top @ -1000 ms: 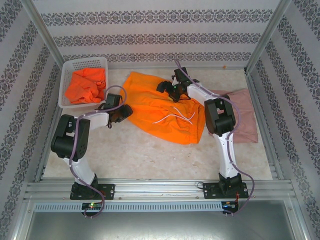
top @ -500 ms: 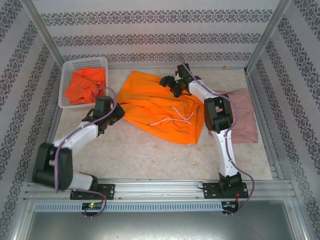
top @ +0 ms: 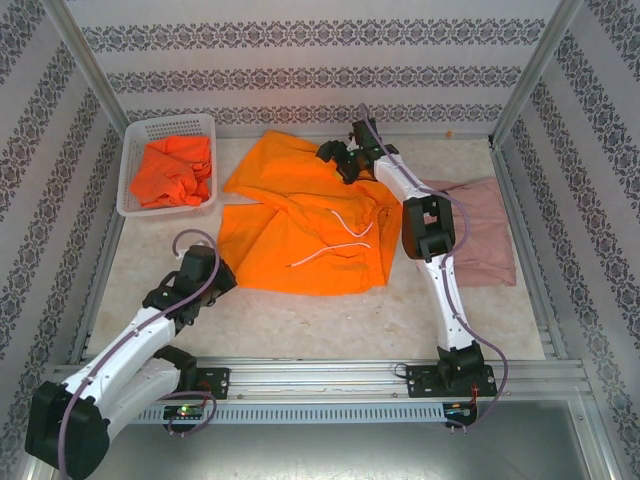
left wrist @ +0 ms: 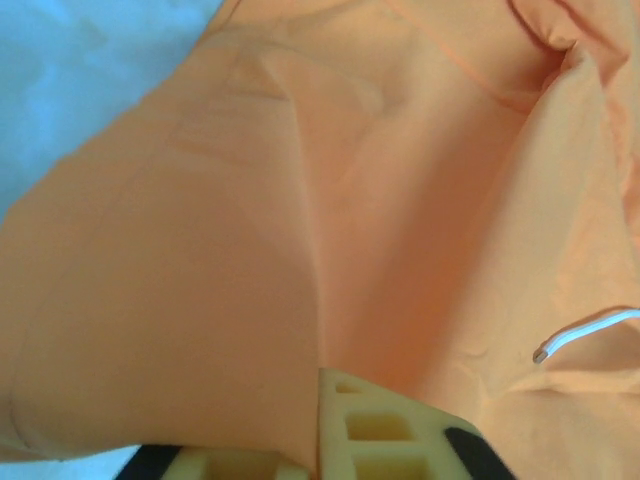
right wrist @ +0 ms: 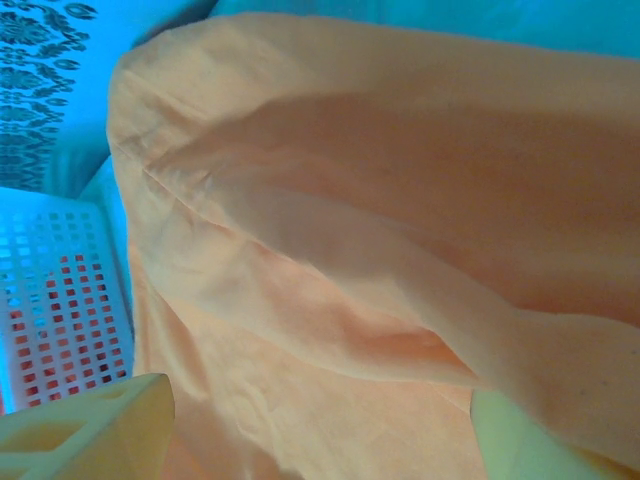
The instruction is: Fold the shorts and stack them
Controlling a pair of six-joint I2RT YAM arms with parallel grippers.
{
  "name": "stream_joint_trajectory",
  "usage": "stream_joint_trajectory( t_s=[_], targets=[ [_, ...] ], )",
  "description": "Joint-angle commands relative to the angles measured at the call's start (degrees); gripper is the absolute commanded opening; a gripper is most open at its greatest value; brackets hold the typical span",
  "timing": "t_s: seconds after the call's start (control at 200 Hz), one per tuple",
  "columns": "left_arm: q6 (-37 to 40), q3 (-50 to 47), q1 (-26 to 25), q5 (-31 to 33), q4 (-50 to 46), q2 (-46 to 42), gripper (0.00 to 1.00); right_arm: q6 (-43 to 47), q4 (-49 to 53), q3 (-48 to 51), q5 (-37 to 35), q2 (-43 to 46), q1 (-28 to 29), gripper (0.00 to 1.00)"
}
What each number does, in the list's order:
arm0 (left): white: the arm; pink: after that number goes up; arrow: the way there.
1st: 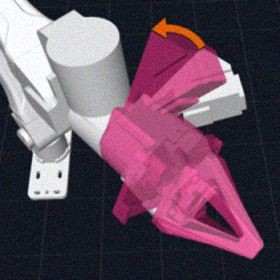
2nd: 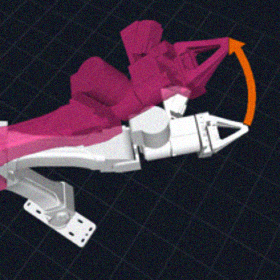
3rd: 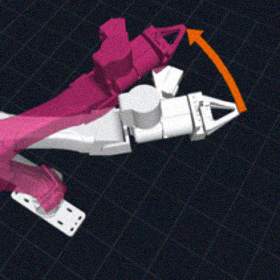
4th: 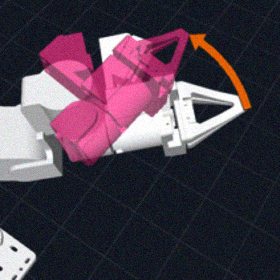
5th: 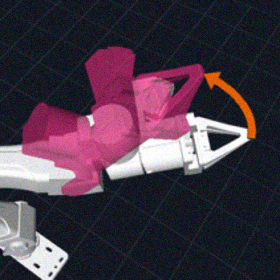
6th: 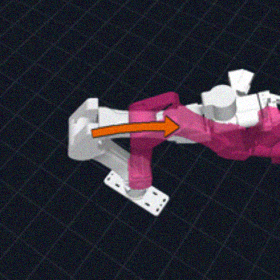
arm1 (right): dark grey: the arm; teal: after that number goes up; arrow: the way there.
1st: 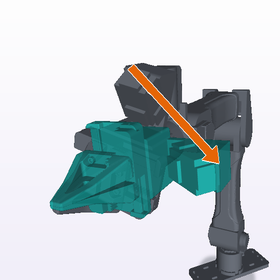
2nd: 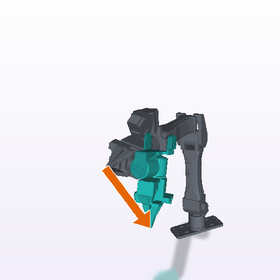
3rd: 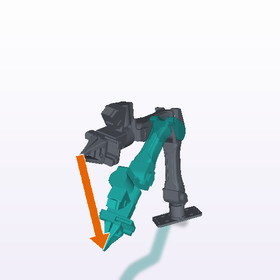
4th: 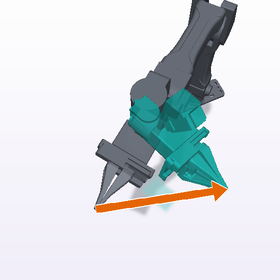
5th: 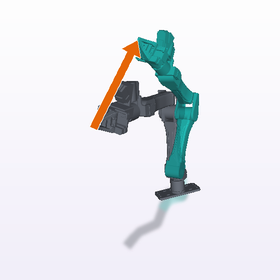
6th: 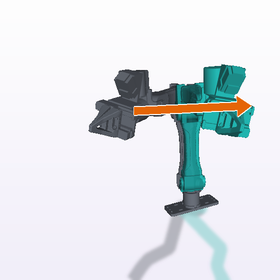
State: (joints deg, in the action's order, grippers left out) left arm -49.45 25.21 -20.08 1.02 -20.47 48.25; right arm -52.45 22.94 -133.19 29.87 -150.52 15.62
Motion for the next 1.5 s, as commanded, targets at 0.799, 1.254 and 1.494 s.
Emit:
stream_joint_trajectory(
  t_s=[0.799,1.254,1.494],
  targets=[
    [-2.1,2.1,9.1,-10.2,6.7,1.1,1.00,13.1,-4.1,46.7,-5.1,46.3,-1.4,0.96],
    [-2.4,-3.0,9.2,-9.9,26.1,16.4,1.00,15.1,-3.8,47.7,-4.6,35.1,-4.5,0.97],
    [-2.3,-5.6,9.2,-10.2,28.6,20.4,1.00,17.4,-1.6,45.4,-7.9,30.6,-6.5,0.96]
  ],
)
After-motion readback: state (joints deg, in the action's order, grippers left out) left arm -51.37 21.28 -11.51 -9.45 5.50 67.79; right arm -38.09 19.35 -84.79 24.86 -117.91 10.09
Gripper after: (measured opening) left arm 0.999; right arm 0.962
